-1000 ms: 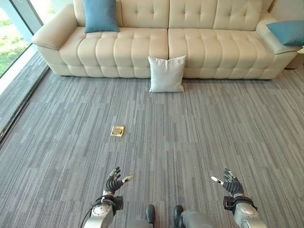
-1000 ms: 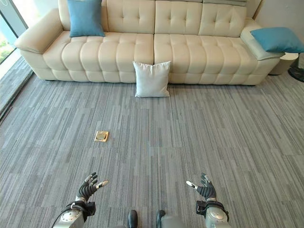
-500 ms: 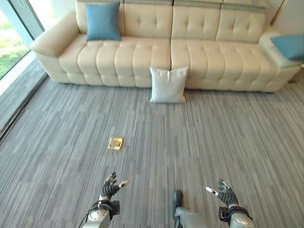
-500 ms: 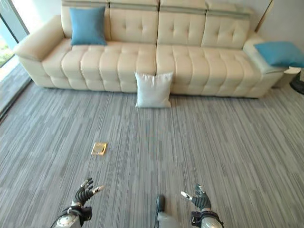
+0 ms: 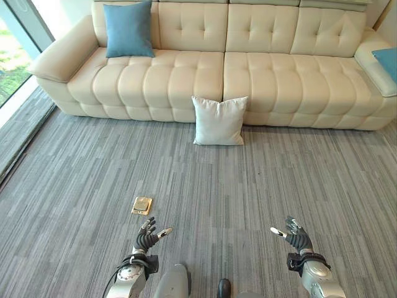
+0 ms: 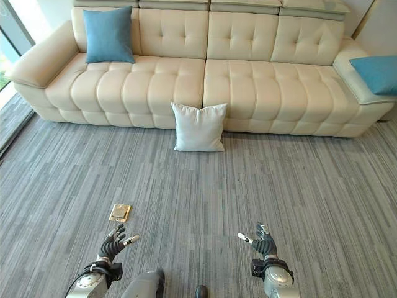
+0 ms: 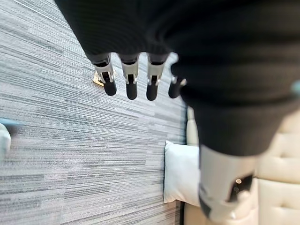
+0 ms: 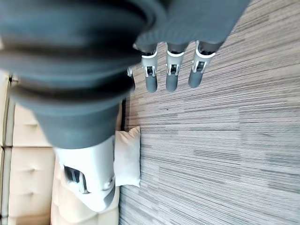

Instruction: Pick up all the scattered cushions and arrange them neatly on the sofa.

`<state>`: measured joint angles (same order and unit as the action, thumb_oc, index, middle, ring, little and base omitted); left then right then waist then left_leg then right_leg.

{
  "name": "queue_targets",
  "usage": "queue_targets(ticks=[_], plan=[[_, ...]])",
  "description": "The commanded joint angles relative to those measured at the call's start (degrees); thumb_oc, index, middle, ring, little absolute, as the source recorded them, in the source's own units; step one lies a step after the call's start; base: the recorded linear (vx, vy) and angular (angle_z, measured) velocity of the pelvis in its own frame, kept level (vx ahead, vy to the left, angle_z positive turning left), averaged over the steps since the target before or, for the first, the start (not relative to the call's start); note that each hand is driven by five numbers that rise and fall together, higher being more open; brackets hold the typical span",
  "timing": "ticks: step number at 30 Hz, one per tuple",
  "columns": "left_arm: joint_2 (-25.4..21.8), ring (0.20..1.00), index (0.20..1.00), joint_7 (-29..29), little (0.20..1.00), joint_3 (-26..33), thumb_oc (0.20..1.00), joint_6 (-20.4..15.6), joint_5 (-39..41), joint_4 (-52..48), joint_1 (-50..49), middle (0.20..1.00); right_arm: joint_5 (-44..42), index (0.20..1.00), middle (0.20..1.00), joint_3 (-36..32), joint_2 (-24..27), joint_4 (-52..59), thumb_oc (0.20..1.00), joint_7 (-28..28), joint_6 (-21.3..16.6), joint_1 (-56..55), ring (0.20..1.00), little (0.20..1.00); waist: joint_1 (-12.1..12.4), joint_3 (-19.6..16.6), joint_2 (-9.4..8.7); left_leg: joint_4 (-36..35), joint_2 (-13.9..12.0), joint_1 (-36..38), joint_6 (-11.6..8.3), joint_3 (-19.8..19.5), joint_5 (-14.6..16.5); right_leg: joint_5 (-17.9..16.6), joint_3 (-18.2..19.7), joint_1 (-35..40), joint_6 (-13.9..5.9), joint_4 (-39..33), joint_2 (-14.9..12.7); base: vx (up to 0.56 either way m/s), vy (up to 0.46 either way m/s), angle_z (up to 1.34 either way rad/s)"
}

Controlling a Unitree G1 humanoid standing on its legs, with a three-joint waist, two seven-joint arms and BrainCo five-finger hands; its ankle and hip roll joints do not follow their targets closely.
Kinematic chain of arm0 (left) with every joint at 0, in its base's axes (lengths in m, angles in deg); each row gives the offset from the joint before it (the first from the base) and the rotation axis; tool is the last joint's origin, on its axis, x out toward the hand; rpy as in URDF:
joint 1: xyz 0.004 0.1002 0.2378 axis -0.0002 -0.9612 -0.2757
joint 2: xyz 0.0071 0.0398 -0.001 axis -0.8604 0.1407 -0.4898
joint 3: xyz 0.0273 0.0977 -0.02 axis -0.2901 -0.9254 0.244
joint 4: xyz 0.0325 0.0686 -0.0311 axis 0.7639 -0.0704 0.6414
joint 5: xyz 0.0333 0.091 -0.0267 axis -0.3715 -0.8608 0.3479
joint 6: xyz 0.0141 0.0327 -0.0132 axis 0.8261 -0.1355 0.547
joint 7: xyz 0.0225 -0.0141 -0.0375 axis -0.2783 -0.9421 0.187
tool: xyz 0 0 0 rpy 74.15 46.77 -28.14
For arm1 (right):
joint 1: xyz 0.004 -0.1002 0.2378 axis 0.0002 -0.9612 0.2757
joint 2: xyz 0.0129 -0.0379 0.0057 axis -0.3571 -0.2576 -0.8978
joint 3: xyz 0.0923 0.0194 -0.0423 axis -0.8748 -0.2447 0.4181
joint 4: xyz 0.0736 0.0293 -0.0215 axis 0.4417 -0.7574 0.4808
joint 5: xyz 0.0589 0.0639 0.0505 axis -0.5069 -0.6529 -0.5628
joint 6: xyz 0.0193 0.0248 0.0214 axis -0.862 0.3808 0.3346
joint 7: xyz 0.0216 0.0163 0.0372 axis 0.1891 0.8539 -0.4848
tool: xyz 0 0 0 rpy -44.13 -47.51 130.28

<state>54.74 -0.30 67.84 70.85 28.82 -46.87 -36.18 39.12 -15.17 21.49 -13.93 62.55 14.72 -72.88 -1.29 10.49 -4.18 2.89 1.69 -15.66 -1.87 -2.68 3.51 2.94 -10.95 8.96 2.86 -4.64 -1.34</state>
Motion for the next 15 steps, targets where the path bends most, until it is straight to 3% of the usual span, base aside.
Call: queue_targets(ticks=[1,3,8,9,10,11,12,13,14,15], plan=[[-1.26,1.000,1.000,0.10,1.000,0.15,1.000,-1.34,-2.03,-2.30,-0.66,1.000,0.88,1.000,1.000,-1.06,2.42,3.45,1.000,0.70,-2.61,-1.41,1.000,1.000,-0.30,-0.49,1.52,-7.89,0.46,6.34,-0.56,-0.39,-8.83,1.45,1.81,-1.63,-5.20,0.36,1.63,0.29,0.056,0.00],[-1.37,1.000,1.000,0.03,1.000,0.32,1.000,-1.13,-2.33,-1.86,-0.57,1.000,1.34,1.000,1.000,-0.84,2.44,3.08,1.000,0.64,-2.23,-0.95,1.000,1.000,-0.17,-0.91,1.67,-7.89,0.88,5.07,-1.24,-0.12,-9.39,2.00,2.87,-0.13,-5.43,0.20,2.03,0.37,0.099,-0.05],[-1.66,1.000,1.000,-0.08,1.000,1.01,1.000,-1.27,-2.10,-1.45,-1.64,1.000,2.84,1.000,1.000,-0.21,1.93,2.89,1.000,-0.08,-1.69,-1.05,1.000,1.000,0.57,-2.54,0.83,-7.89,1.30,8.27,0.79,-0.05,-9.97,4.15,5.33,2.19,-6.53,1.89,0.74,0.40,0.139,-0.29],[-1.83,1.000,1.000,-0.20,1.000,0.87,1.000,-1.17,-2.29,-1.08,-1.72,1.000,2.89,1.000,1.000,-0.03,1.44,2.65,1.000,-0.42,-1.47,-0.92,1.000,1.000,0.56,-3.04,0.25,-7.88,1.49,9.06,1.47,0.44,-9.42,4.31,5.68,2.17,-7.23,3.60,0.06,0.41,0.157,-0.34],[-2.38,1.000,1.000,-0.41,1.000,0.64,1.000,-1.13,-2.81,-1.21,-2.05,1.000,2.70,1.000,1.000,0.11,0.97,2.48,1.000,-1.08,-1.45,-1.03,1.000,1.000,0.87,-3.42,-0.34,-6.99,1.87,10.13,2.80,1.33,-7.75,3.28,6.40,0.34,-8.40,9.69,-0.92,0.41,0.156,-0.41],[-2.38,1.000,1.000,-0.41,1.000,0.64,1.000,-1.13,-2.81,-1.21,-2.05,1.000,2.70,1.000,1.000,0.11,0.97,2.48,1.000,-1.08,-1.45,-1.03,1.000,1.000,0.88,-3.43,-0.34,-6.99,1.87,10.12,2.80,1.34,-7.75,3.29,6.41,0.32,-8.40,9.70,-0.92,0.36,0.162,-0.42],[-2.66,1.000,1.000,-0.42,1.000,0.58,1.000,-1.03,-2.90,-1.53,-2.07,1.000,3.12,1.000,1.000,0.40,0.71,2.23,1.000,-1.34,-1.34,-0.93,1.000,1.000,0.80,-3.42,-0.57,-6.65,2.25,11.00,3.68,1.73,-6.53,1.09,6.33,-1.50,-9.64,15.05,-1.66,0.28,0.180,-0.36],[-2.95,1.000,1.000,-0.36,1.000,0.51,1.000,-0.90,-2.98,-1.41,-1.72,1.000,3.61,1.000,1.000,0.56,0.46,1.98,1.000,-1.32,-1.19,-0.36,1.000,1.000,0.95,-2.68,-0.48,-6.47,2.68,13.01,5.12,2.95,-5.01,-4.36,6.40,-7.12,-11.40,26.43,-3.23,0.37,0.235,-0.44],[-3.12,1.000,1.000,-0.22,1.000,0.40,1.000,-0.80,-3.09,-1.61,-1.51,1.000,3.84,1.000,1.000,0.64,0.31,2.01,1.000,-1.19,-1.09,-0.01,1.000,1.000,0.74,-2.03,-0.40,-6.55,3.02,14.41,5.88,3.36,-4.41,-8.44,5.99,-9.09,-12.38,31.87,-4.19,0.24,0.173,-0.43],[-3.12,1.000,1.000,-0.22,1.000,0.40,1.000,-0.80,-3.09,-1.60,-1.50,1.000,3.84,1.000,1.000,0.64,0.30,2.01,1.000,-1.19,-1.09,0.00,1.000,1.000,0.81,-2.00,-0.45,-6.55,3.08,14.42,5.91,3.44,-4.40,-8.37,6.10,-9.18,-12.41,32.04,-4.25,0.29,0.151,-0.27]])
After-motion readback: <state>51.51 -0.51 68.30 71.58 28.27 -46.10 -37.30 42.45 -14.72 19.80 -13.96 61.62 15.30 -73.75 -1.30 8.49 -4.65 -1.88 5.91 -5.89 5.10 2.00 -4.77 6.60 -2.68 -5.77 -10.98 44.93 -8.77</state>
